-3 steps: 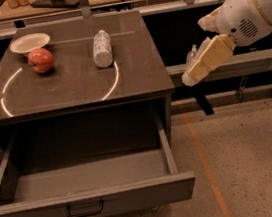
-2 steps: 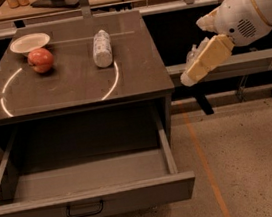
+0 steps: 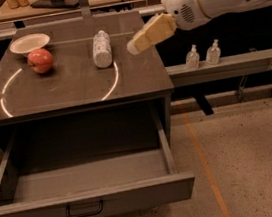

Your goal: Place apple into top drawer

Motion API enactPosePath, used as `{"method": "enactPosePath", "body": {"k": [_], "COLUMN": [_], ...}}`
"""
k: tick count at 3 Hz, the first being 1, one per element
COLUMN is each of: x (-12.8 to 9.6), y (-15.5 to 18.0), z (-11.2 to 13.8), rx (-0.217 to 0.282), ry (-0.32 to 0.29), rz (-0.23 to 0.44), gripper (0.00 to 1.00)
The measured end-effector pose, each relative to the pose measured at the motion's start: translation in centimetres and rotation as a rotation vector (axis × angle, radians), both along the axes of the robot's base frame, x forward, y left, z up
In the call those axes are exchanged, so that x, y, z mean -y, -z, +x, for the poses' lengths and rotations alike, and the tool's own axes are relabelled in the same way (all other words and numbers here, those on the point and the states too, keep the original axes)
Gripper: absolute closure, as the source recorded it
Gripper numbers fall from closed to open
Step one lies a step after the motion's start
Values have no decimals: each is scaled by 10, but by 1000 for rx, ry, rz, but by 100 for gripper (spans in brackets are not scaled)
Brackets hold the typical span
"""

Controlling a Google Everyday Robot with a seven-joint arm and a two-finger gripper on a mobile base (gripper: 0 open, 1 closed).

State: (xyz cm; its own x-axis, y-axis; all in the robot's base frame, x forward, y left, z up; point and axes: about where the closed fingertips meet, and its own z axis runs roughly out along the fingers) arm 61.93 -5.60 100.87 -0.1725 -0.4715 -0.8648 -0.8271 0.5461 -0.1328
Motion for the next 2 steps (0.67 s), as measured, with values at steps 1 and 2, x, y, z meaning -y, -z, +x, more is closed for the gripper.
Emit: {"method": "enactPosePath", "body": {"k": [1,2], "x": [-45,-95], "y": [-11,-9], "z": [50,89], "rx": [50,81], "ry": [15,-16], "rz": [70,86], "gripper": [0,0]}}
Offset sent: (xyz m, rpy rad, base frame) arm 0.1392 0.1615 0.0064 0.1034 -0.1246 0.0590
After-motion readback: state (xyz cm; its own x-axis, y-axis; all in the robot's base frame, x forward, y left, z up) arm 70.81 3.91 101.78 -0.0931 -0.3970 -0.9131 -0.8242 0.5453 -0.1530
